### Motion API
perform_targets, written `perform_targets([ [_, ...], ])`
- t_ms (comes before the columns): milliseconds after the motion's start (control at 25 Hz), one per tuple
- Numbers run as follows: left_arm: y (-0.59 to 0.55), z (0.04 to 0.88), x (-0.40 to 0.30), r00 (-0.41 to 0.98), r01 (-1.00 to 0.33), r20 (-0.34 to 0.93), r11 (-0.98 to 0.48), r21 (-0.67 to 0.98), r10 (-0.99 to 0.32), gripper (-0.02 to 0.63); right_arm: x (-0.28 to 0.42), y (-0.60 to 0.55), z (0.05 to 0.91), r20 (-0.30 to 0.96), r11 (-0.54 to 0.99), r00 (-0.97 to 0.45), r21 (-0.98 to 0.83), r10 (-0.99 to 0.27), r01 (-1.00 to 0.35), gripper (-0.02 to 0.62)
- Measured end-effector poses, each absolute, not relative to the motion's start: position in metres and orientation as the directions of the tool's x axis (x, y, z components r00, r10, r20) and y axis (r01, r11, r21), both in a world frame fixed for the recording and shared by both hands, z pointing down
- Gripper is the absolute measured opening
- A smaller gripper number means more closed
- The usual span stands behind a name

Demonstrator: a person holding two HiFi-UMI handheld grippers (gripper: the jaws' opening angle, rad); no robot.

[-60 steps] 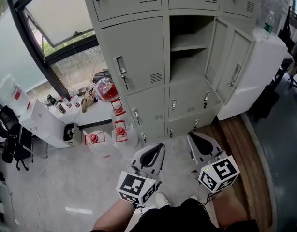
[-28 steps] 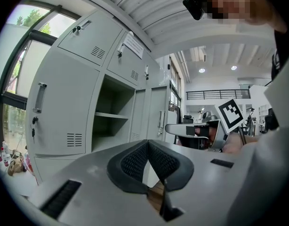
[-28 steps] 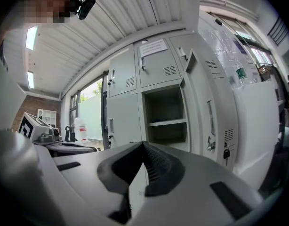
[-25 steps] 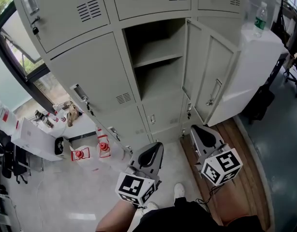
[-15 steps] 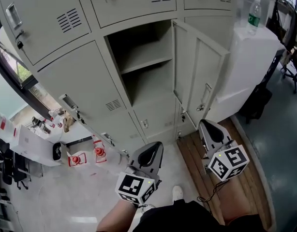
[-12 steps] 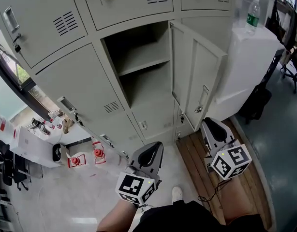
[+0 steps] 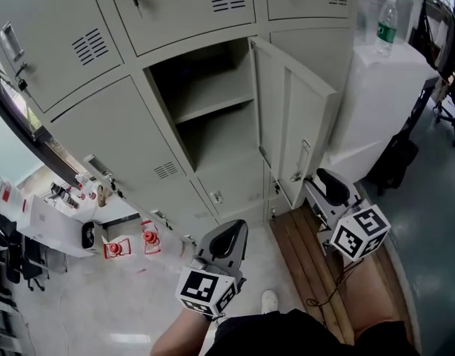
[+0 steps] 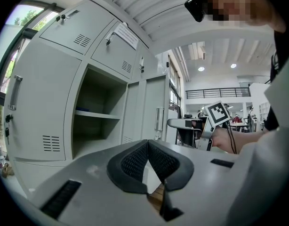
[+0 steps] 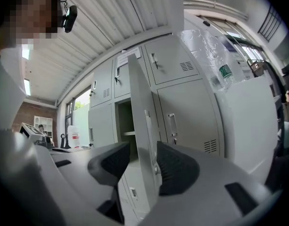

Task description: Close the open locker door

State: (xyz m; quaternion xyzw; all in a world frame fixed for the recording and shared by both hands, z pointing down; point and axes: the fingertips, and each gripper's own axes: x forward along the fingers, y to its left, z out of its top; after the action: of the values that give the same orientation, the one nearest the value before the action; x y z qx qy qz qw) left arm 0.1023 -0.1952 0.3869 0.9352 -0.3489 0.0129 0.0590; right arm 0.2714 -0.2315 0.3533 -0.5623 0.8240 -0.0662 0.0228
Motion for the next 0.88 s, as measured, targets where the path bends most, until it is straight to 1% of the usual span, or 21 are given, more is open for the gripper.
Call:
perform_targets([
  [120, -0.198, 0.388, 0.102, 0.741, -0.672, 0.068, -0.734, 0.098, -0.668, 0.016, 0.274, -0.239, 0.354, 0.03, 0.391, -0.399, -0.138, -0.917, -0.91, 0.239],
  [400, -0.205, 0.392, 0.1, 0.719, -0.694, 0.077, -0.713, 0.099, -0.69, 0.017, 0.269, -0.253, 0.359, 0.047, 0.43, -0.439, -0.133, -0.897, -0.893, 0.239],
  [520, -0.211, 0.391, 0.099, 0.713, -0.701, 0.078, -0.706, 0.1, -0.697, 0.017, 0.265, -0.255, 0.36, 0.043, 0.447, -0.455, -0.13, -0.889, -0.885, 0.222],
  [600, -0.216, 0.391, 0.099, 0.71, -0.704, 0.077, -0.703, 0.102, -0.7, 0.017, 0.262, -0.254, 0.359, 0.044, 0.446, -0.453, -0.112, -0.89, -0.888, 0.193],
  [880, -0.223, 0.391, 0.101, 0.696, -0.718, 0.076, -0.688, 0.106, -0.714, 0.016, 0.243, -0.253, 0.36, 0.07, 0.469, -0.471, -0.046, -0.879, -0.882, 0.19],
])
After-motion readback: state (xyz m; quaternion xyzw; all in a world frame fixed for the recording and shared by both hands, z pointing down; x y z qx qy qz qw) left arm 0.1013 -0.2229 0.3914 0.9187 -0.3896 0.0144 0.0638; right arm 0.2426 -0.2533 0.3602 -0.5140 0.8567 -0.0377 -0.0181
